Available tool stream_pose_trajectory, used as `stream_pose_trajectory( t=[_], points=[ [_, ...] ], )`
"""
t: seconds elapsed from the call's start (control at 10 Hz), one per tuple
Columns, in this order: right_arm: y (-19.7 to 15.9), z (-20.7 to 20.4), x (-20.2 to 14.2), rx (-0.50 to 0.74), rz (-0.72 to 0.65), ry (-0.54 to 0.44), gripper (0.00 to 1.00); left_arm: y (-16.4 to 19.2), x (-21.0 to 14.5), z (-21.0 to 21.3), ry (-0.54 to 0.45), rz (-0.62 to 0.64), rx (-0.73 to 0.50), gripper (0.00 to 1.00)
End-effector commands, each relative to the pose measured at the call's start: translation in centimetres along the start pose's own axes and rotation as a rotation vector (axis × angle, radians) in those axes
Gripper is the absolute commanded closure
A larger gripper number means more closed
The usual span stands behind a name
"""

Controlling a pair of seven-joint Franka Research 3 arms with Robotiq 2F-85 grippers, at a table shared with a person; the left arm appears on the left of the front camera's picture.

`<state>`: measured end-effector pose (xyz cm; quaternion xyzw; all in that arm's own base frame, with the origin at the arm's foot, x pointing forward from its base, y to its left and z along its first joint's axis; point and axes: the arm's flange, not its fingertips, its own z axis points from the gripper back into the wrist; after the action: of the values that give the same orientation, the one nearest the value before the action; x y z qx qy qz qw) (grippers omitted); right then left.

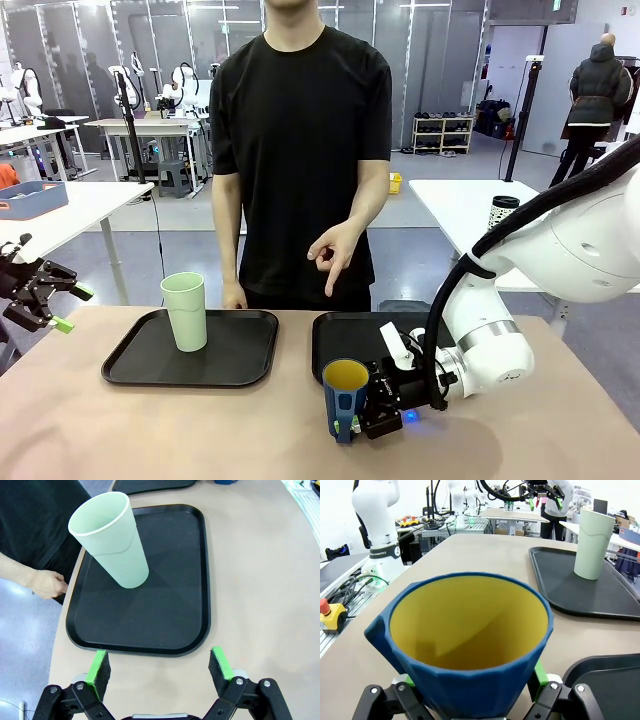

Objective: Sort and store the cups by type.
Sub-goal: Pick up the Handle plastic cup and place it into the empty Flat Tray.

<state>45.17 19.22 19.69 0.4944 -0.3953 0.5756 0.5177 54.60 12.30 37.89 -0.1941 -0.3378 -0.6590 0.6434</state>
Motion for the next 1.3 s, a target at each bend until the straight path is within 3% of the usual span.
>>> stream_pose_trajectory(
  t=[0.0,0.1,0.4,0.5,0.6,0.9,1.2],
  points=[
    [-0.2,-0.4,-0.1,-0.002,-0.011,-0.017,0.23,0.2,0.1,0.1,-0.028,-0.009,0.006,0.00],
    [-0.1,-0.3,-0.2,0.004,-0.016,-0.013,0.37,0.2,0.1,0.1,-0.028,-0.009,0.006,0.00],
    [0.3,0.1,-0.3,0.015,-0.015,0.002,0.60,0.2,0.1,0.1,-0.028,-0.009,0.006,0.00],
    [0.6,0.0,0.0,0.023,-0.049,0.067,0.60,0.2,0.1,0.1,-0.028,-0.009,0.006,0.00],
    [1.2,0.1,1.3,0.021,-0.001,0.003,0.60,0.2,0.1,0.1,-0.028,-0.009,0.006,0.00],
    [2.9,1.5,5.5,-0.046,0.042,0.029,0.60,0.2,0.1,0.1,-0.028,-0.009,0.006,0.00],
    [2.5,3.6,8.1,-0.082,0.060,0.027,0.60,0.2,0.1,0.1,-0.028,-0.009,0.006,0.00]
  ],
)
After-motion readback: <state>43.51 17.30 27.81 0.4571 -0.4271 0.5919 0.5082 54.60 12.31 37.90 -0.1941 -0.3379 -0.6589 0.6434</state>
